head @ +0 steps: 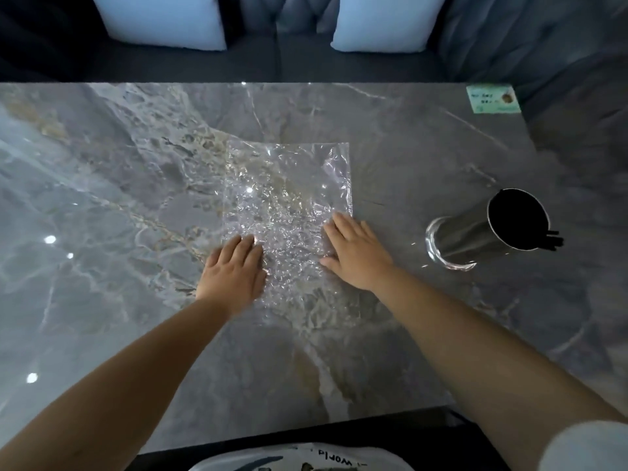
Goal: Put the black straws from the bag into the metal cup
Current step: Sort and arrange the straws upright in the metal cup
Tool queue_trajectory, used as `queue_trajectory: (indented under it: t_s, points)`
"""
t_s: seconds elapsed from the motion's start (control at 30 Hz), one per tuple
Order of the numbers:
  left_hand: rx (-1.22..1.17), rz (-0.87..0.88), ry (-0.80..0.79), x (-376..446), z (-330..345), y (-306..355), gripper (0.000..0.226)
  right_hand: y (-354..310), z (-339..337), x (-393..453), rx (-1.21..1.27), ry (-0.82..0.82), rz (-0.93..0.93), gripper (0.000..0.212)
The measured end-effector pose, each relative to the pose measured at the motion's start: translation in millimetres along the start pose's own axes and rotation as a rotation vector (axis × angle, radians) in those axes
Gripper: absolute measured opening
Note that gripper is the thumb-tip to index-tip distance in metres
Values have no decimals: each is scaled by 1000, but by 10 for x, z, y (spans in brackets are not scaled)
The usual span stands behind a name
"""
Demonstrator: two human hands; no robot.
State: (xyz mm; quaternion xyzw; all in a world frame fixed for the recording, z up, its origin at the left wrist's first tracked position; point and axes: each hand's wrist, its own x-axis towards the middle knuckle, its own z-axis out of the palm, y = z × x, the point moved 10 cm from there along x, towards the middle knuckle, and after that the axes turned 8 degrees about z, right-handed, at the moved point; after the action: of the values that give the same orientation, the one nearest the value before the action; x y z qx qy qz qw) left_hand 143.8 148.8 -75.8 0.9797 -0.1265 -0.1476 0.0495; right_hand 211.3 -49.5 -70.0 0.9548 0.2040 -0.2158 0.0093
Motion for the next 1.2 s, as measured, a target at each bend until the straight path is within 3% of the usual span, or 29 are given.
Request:
queue_trajectory:
  t_s: [0.17,0.27,0.43,0.57,0.7,0.9,1.07,1.2]
  points:
    - [11,18,-19,24,-143,110,66,139,-333,-632,237,147,-13,60]
    - [-39,82,51,133,-411,461,68,490,-381,-1112,306,161,48,44]
    - [-264,216,131,467,-841,1524,53,1444,-522,-1726,398,157,242,19]
    - [-457,267,178,623,-1062,2322,46,2293,-639,-2020,502,251,376,17]
    - [-622,192,185,750,-1085,2865,68,3069,-777,-2129,660,328,422,12]
    - [-839,-48,233,997,-1025,3265,126,3170,-1321,-1700,640,302,54,26]
    - [-899,-128,302,1091,-1031,3358,126,2696,-1511,-1372,309,180,-257,16]
    - [-1014,-149,331,1148,-990,3377,120,2440,-1532,-1226,265,169,-324,13]
